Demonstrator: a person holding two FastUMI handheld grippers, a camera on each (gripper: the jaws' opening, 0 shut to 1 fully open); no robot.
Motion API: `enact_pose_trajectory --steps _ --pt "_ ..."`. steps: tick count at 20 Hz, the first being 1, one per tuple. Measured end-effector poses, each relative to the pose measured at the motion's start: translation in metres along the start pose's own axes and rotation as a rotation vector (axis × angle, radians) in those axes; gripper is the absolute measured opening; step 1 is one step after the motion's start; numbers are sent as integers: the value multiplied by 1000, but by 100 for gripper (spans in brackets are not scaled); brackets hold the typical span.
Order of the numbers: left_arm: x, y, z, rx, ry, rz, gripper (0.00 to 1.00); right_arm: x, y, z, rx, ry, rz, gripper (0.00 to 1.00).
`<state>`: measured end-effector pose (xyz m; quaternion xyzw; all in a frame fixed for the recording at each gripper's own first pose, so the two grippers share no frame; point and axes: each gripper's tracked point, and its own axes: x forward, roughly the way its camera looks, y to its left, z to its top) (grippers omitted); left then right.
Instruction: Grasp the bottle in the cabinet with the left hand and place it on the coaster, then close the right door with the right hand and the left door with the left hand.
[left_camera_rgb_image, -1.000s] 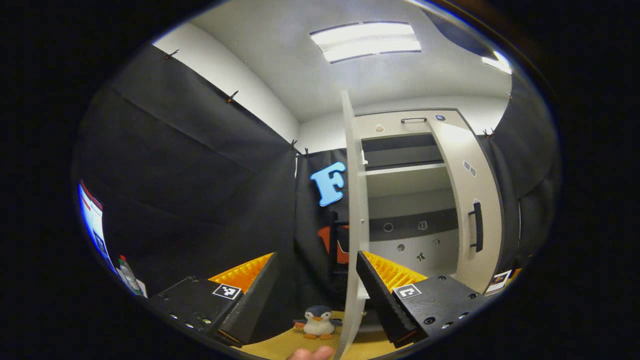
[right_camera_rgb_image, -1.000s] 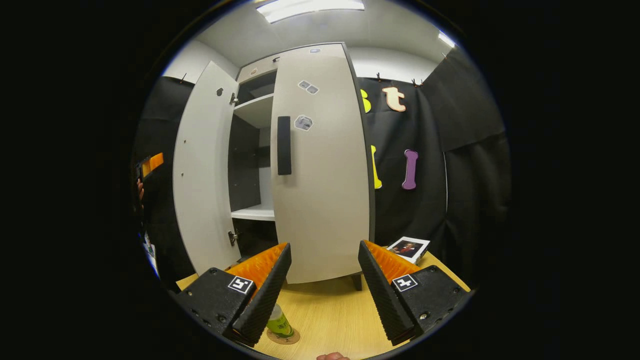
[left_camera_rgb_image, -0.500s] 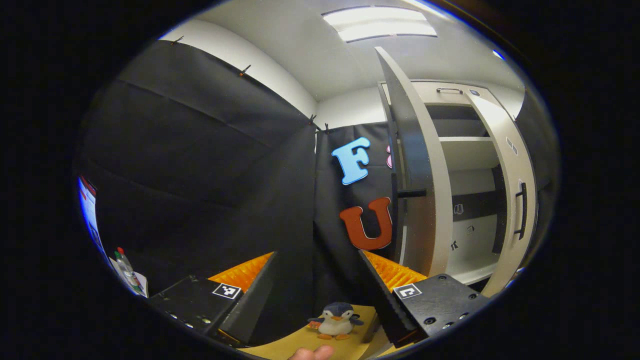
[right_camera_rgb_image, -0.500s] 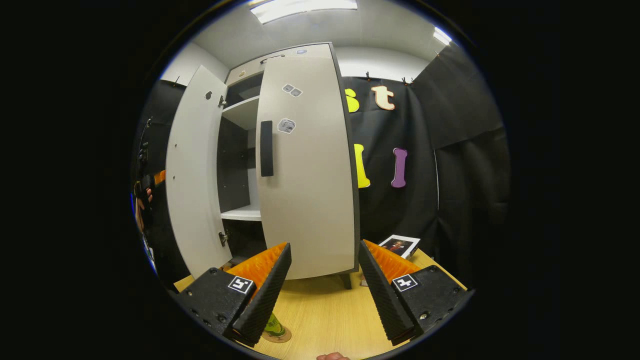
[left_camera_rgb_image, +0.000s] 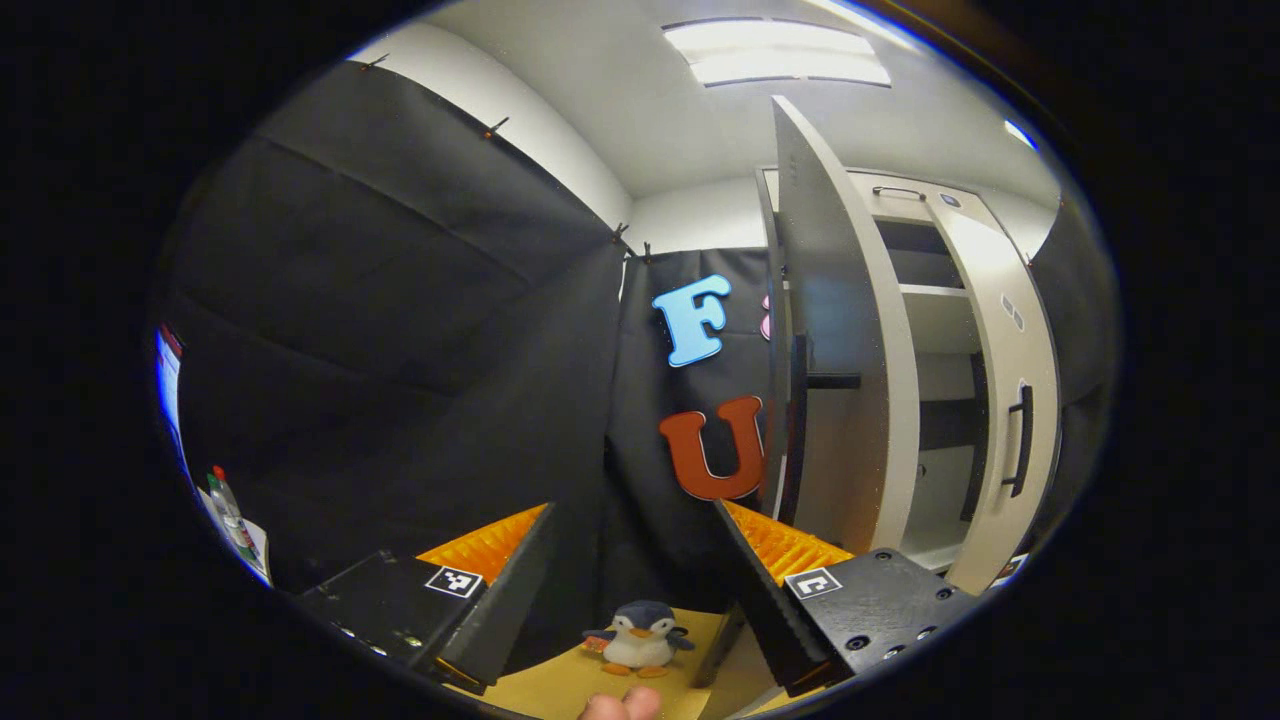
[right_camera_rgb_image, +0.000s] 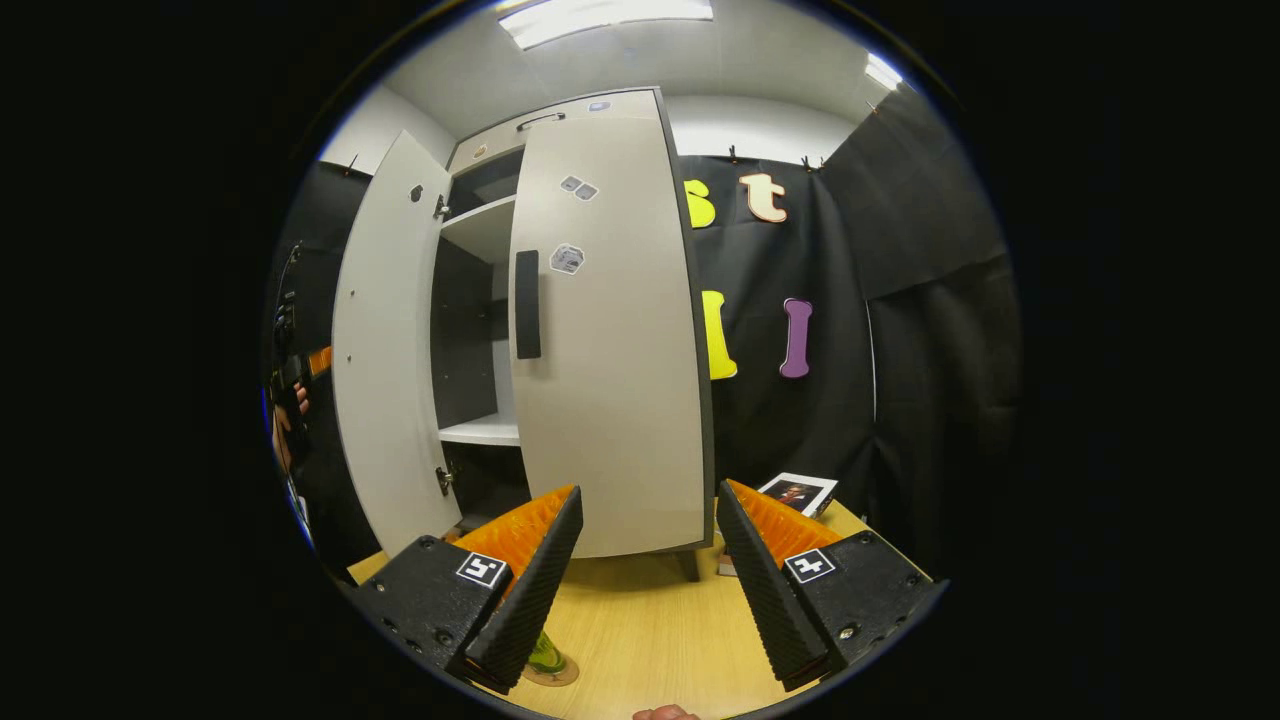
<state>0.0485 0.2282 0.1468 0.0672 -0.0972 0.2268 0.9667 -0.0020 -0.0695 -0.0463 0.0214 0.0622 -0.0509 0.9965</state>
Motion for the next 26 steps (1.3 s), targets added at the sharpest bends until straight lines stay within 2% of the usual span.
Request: enact_pose_trajectory --steps 1,2,3,9,10,12,13,14,15,16,19,20,21,22,24,25,26 --pt "-2 -10 1 4 1 -17 94 0 2 1 0 -3 5 83" --pt "-5 -24 0 9 0 -38 89 -1 3 3 -5 -8 6 83" --pt "-8 -39 -1 9 0 -66 99 -2 3 3 -10 -11 5 83" --pt "-14 -92 -9 -70 17 -218 99 -9 -4 2 -1 -6 -21 83" --pt "-12 -100 -8 -75 15 -242 94 -11 -8 3 3 -7 -29 83" --pt "-10 -118 -7 -69 13 -298 94 -13 -13 5 9 -9 -41 83" --pt "-11 -127 -8 -63 13 -326 99 -13 -16 6 6 -11 -50 83" --pt "-13 -132 -6 -58 7 -334 94 -14 -19 7 5 -18 -60 83" --pt "-15 -131 0 -54 -16 -325 94 -16 -20 9 8 -25 -63 83" --pt "-16 -131 7 -45 -44 -318 99 -17 -21 10 13 -31 -67 83" --pt "-23 -136 13 -18 -80 -322 95 -21 -23 9 18 -31 -75 83" --pt "-27 -140 14 -24 -85 -333 99 -24 -22 9 18 -30 -76 83" --pt "-32 -143 15 -32 -83 -352 95 -25 -21 10 20 -32 -75 83" --pt "-35 -149 12 -33 -75 -369 99 -24 -20 9 26 -32 -72 83" --pt "-40 -151 7 -29 -57 -376 95 -22 -16 7 41 -28 -61 83" --pt "-43 -154 6 -33 -51 -377 99 -20 -13 6 47 -27 -53 83" --pt "-47 -157 3 -45 -41 -382 99 -20 -11 5 48 -24 -48 83"
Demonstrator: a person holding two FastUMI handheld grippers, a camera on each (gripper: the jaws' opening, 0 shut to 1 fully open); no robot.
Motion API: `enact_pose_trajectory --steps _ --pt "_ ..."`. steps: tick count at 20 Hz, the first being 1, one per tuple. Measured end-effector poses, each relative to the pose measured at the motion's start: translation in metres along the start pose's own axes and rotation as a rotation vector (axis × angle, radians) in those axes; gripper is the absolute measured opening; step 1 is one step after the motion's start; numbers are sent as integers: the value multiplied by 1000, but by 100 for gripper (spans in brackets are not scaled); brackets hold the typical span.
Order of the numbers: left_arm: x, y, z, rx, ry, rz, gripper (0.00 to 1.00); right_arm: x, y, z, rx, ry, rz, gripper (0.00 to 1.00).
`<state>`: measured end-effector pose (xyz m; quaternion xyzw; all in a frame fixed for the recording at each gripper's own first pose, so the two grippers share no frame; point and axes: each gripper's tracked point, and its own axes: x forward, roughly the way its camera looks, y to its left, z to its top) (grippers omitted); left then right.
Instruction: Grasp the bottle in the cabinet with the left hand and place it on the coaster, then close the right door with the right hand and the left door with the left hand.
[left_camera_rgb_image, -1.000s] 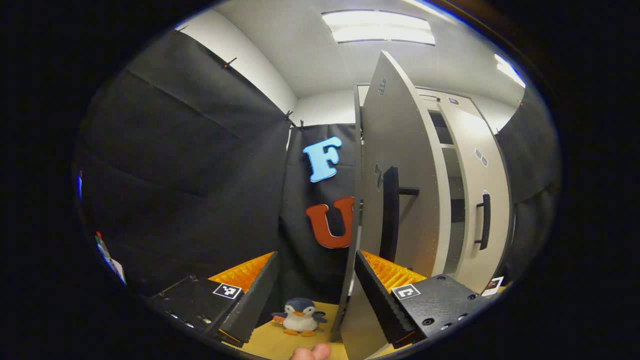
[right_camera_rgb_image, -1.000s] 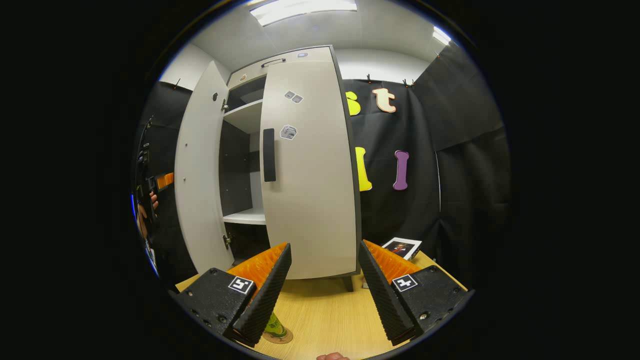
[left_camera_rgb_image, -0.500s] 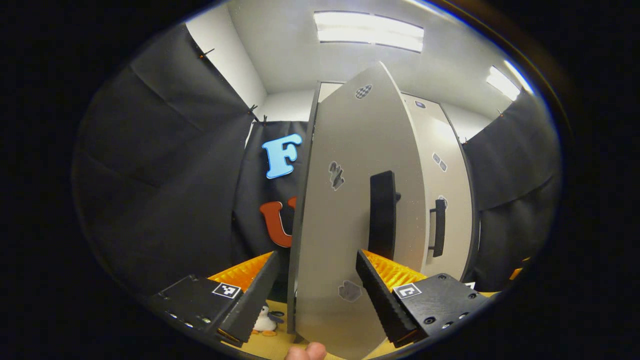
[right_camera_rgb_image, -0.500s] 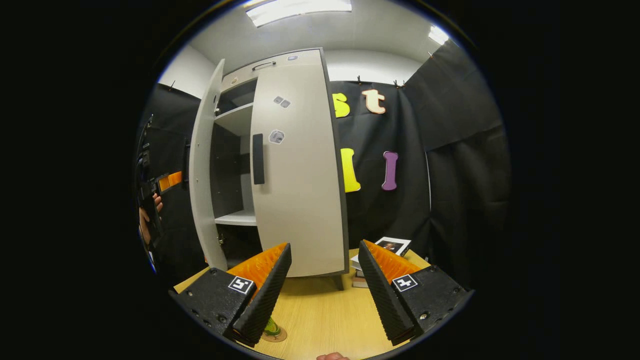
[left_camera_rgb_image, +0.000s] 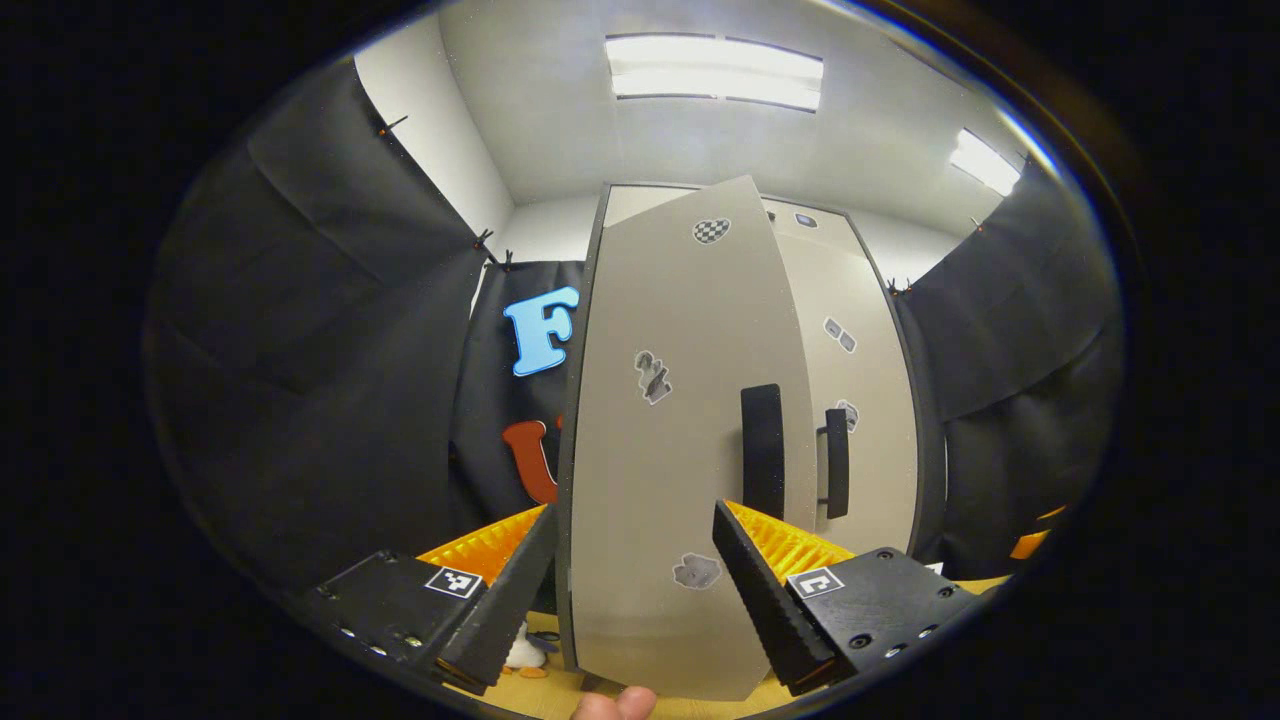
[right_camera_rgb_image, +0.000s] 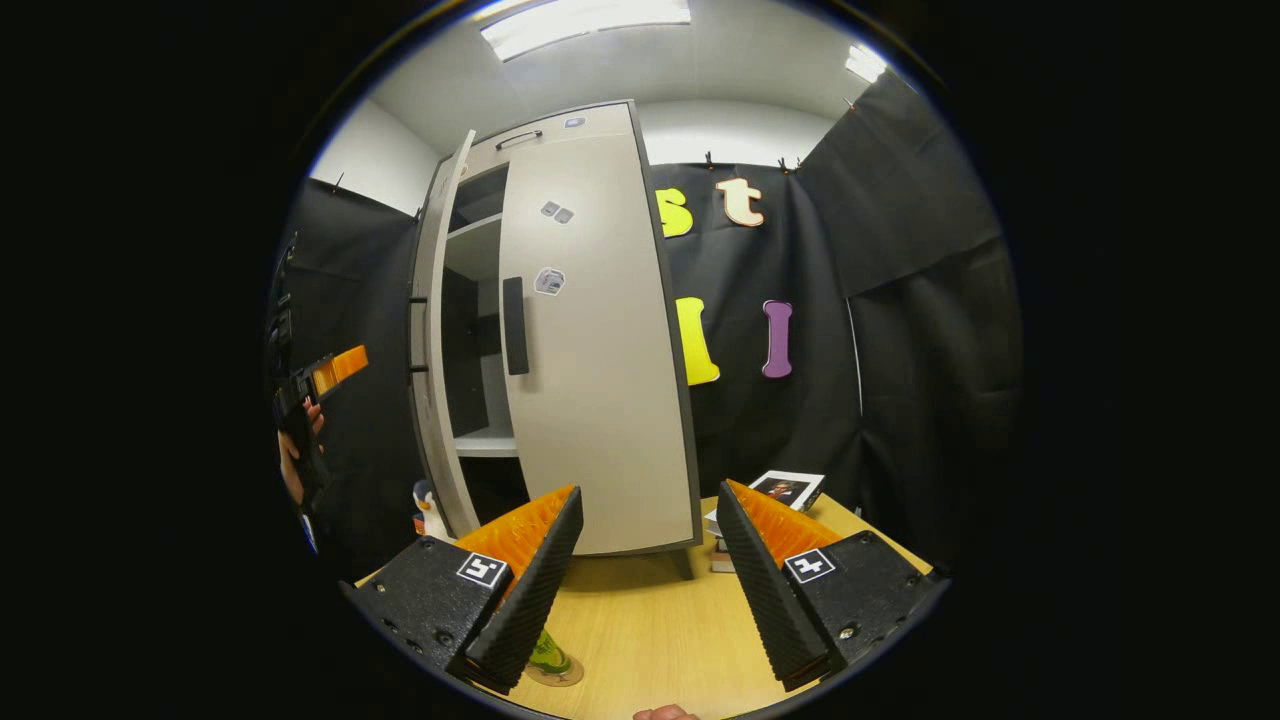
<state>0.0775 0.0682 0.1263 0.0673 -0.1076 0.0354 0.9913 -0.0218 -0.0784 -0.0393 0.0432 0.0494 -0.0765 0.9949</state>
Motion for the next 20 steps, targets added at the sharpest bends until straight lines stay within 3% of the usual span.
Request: enact_pose_trajectory --steps 4,9,11,12,13,17,20 --pt "-17 -29 -25 -94 55 -62 99 1 8 -6 -5 18 22 83" --pt "-44 -42 -59 -21 111 -37 99 1 16 -7 -24 23 35 83" --pt "-59 -54 -77 -47 161 -56 95 3 20 -7 -27 22 44 83" --pt "-66 -60 -87 -69 184 -66 99 3 22 -8 -26 23 48 83" --pt "-73 -65 -93 -89 195 -73 95 4 23 -10 -21 25 52 83" --pt "-85 -60 -106 -129 194 -26 99 5 36 -13 -1 30 82 83" --pt "-88 -51 -117 -99 204 5 95 0 41 -20 -22 53 99 83"
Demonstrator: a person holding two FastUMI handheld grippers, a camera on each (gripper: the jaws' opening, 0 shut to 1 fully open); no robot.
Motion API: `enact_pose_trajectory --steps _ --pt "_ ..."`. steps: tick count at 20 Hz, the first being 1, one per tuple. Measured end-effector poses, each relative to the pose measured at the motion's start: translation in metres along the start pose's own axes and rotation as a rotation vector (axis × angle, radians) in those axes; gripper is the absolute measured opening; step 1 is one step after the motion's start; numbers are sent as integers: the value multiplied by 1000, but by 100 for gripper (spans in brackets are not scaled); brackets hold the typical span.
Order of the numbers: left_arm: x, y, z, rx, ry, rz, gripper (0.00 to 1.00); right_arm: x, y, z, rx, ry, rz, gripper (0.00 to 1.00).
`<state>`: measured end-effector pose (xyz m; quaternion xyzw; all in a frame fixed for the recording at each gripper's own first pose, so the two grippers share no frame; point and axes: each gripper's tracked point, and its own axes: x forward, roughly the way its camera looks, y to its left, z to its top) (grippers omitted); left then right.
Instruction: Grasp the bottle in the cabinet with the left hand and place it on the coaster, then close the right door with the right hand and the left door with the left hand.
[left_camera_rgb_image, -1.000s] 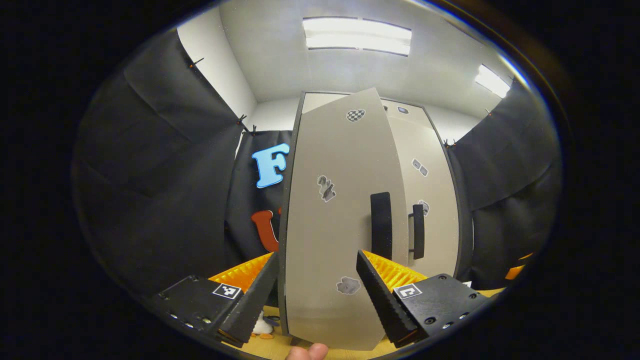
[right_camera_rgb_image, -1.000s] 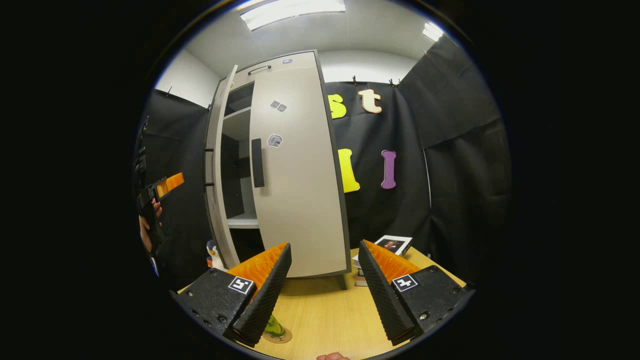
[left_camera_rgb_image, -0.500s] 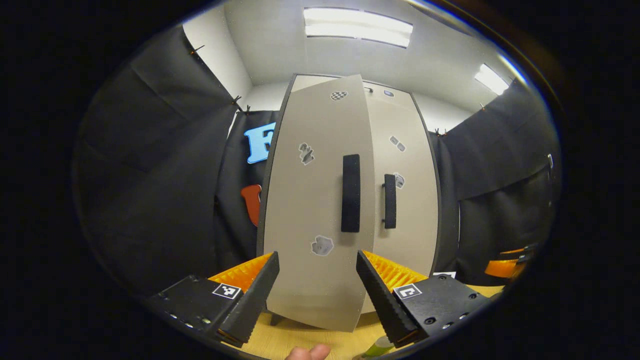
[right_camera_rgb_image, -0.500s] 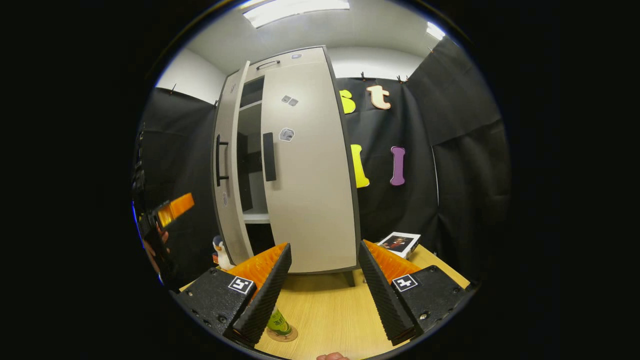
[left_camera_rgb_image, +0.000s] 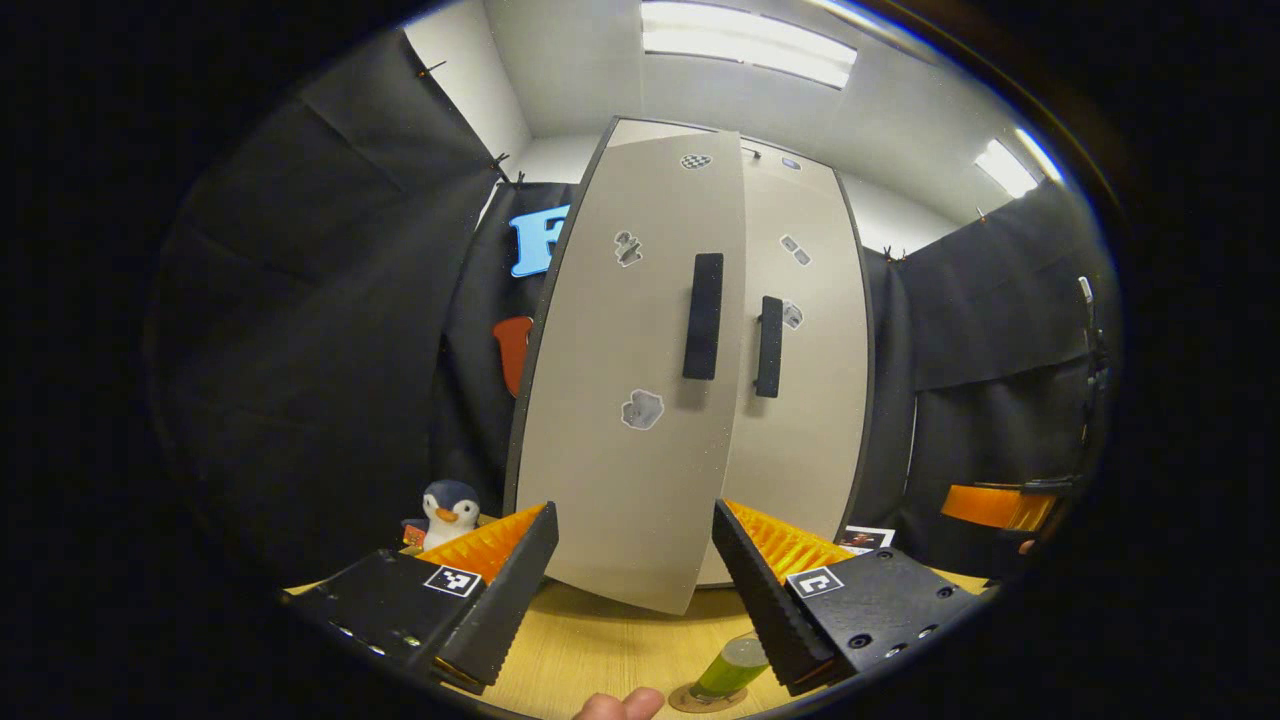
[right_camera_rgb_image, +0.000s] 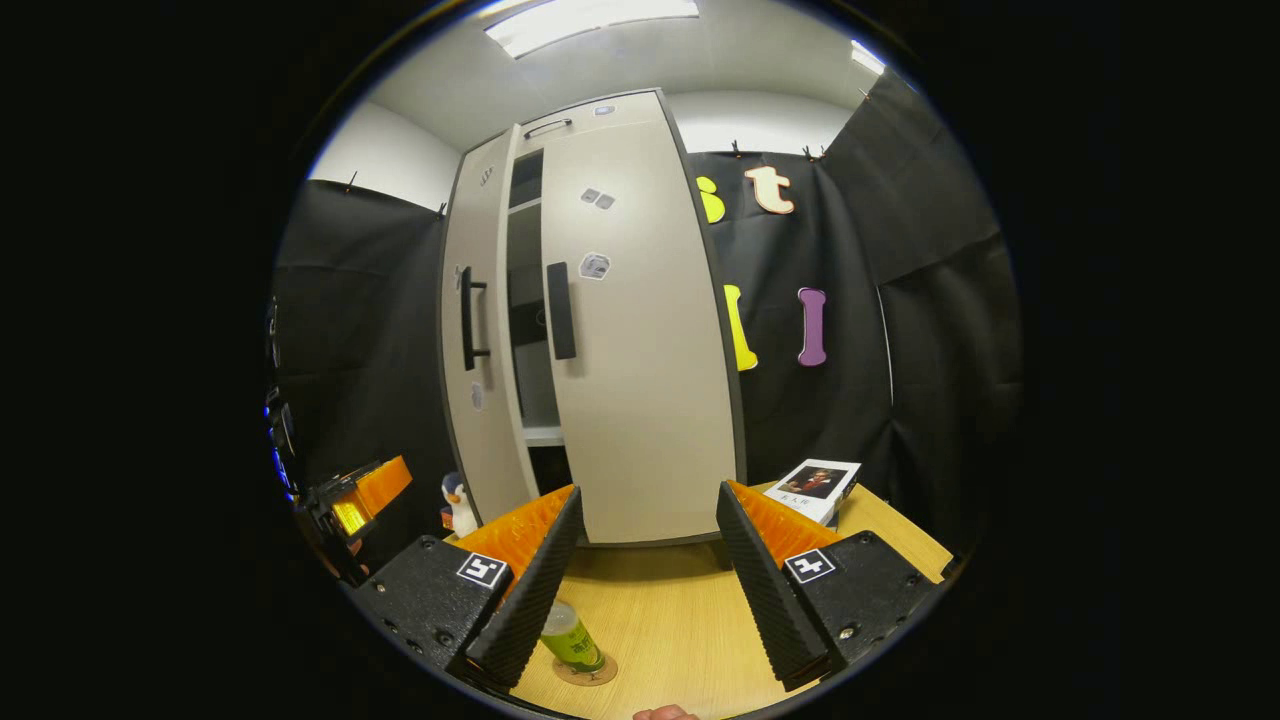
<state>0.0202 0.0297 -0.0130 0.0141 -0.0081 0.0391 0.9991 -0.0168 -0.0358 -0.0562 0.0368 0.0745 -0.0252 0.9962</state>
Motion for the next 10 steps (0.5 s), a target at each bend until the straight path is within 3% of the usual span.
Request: enact_pose_trajectory --steps 8,10 --pt "-7 18 -12 14 35 57 95 -4 6 -3 -11 22 9 83" --pt "-10 16 -10 11 35 54 100 -5 8 -4 -13 23 13 83"
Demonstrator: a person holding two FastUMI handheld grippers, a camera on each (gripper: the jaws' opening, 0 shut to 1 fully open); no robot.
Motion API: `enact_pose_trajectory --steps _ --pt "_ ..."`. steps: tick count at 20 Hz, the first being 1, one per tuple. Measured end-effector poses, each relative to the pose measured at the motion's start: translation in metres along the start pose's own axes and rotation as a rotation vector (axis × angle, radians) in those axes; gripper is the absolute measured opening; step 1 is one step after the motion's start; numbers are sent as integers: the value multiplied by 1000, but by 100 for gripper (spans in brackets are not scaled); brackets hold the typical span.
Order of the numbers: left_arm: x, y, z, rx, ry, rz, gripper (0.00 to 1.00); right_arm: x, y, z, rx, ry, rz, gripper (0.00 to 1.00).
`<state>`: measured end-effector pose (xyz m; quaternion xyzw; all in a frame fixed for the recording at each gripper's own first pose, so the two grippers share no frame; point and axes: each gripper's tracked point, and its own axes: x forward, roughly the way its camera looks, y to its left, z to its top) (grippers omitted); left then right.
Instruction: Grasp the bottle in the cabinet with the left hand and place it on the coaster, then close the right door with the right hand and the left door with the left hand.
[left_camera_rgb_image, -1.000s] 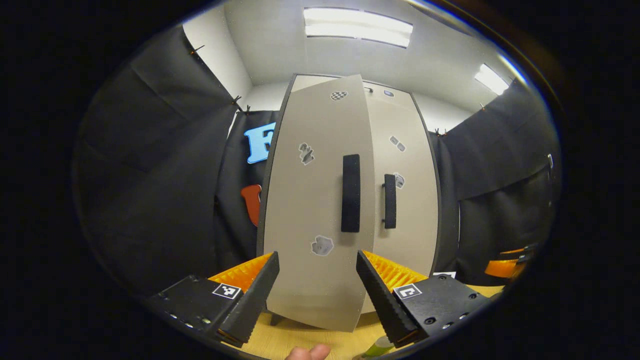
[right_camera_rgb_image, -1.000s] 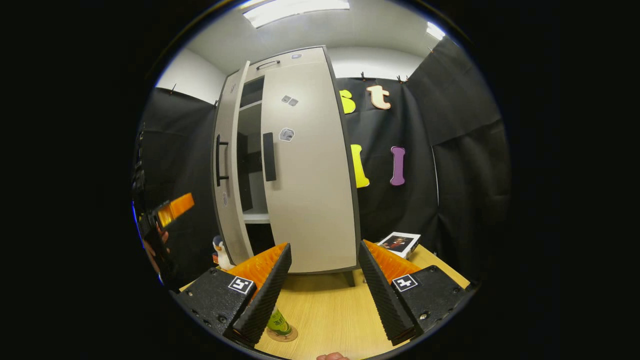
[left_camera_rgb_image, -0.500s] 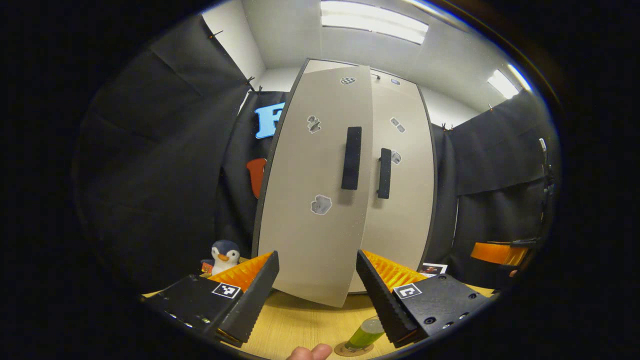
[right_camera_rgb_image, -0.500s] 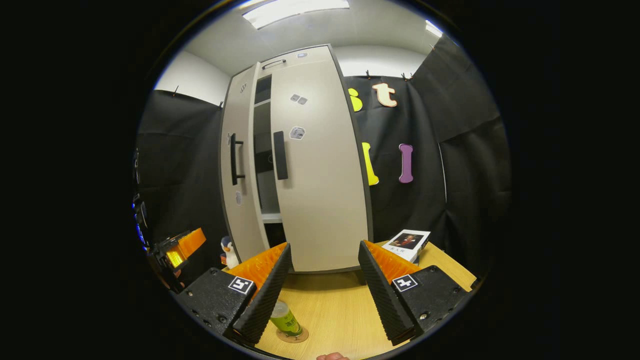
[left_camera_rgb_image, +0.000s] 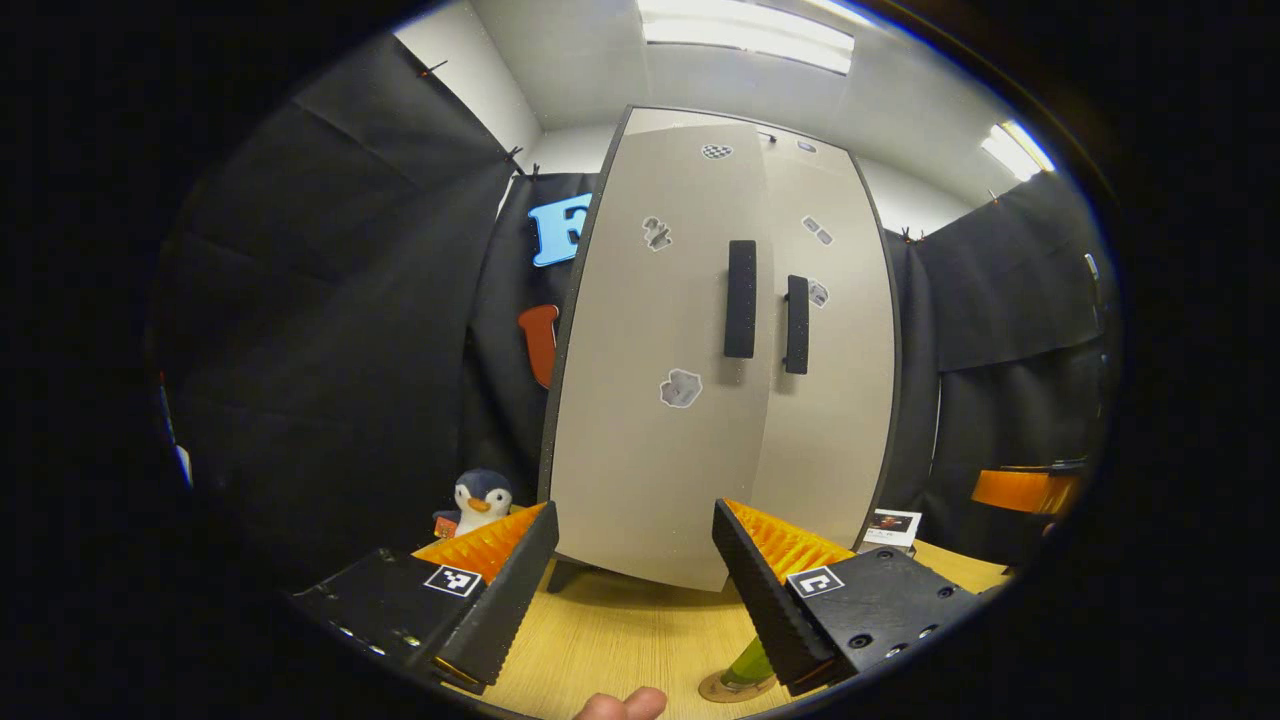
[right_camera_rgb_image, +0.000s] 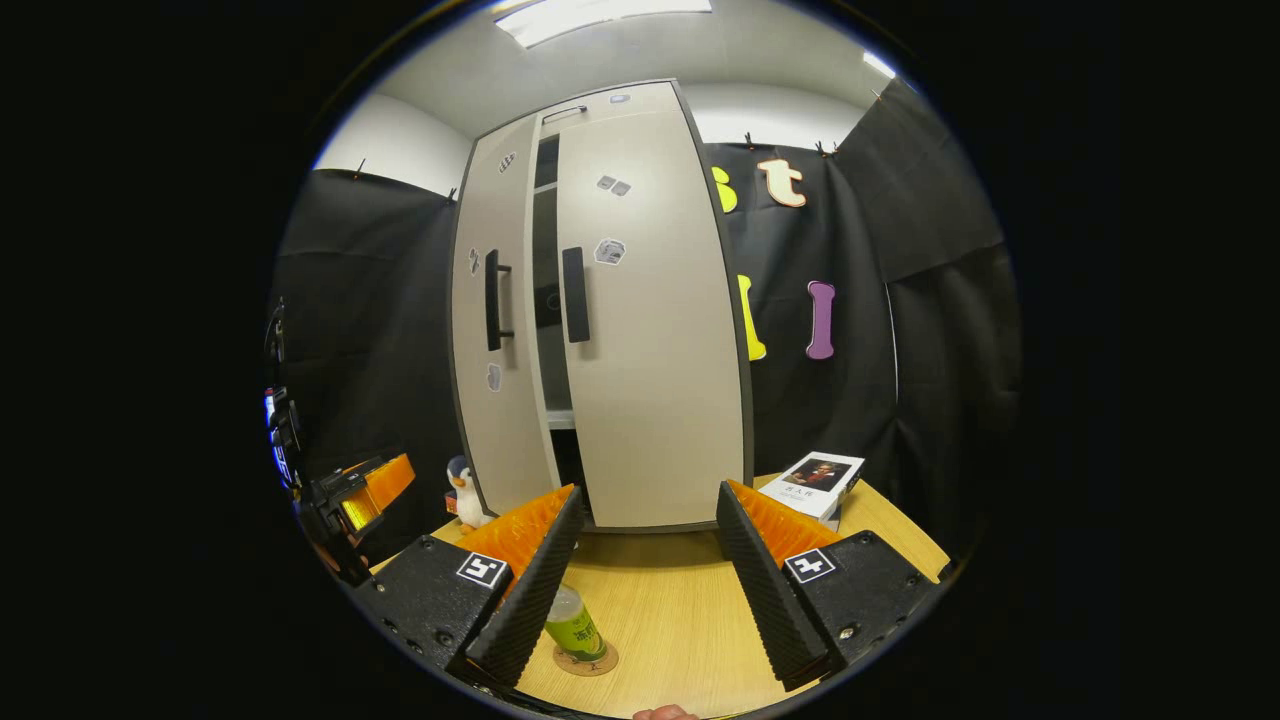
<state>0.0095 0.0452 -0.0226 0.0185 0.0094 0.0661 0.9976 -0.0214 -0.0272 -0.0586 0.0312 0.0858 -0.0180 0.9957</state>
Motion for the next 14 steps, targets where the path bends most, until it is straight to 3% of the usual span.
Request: enact_pose_trajectory --steps 3,6,7,8,14 --pt "-1 0 2 -2 -5 -1 95 -2 4 0 3 0 5 83" --pt "-2 -1 4 1 -14 -4 95 -5 3 4 -25 -12 -4 83" --pt "-2 0 3 5 -16 -1 100 -5 4 5 -28 -18 -6 83" --pt "-3 2 4 8 -16 1 95 -6 4 5 -30 -19 -6 83" --pt "-2 2 3 -4 -9 2 95 -5 6 2 -23 -7 -5 83"
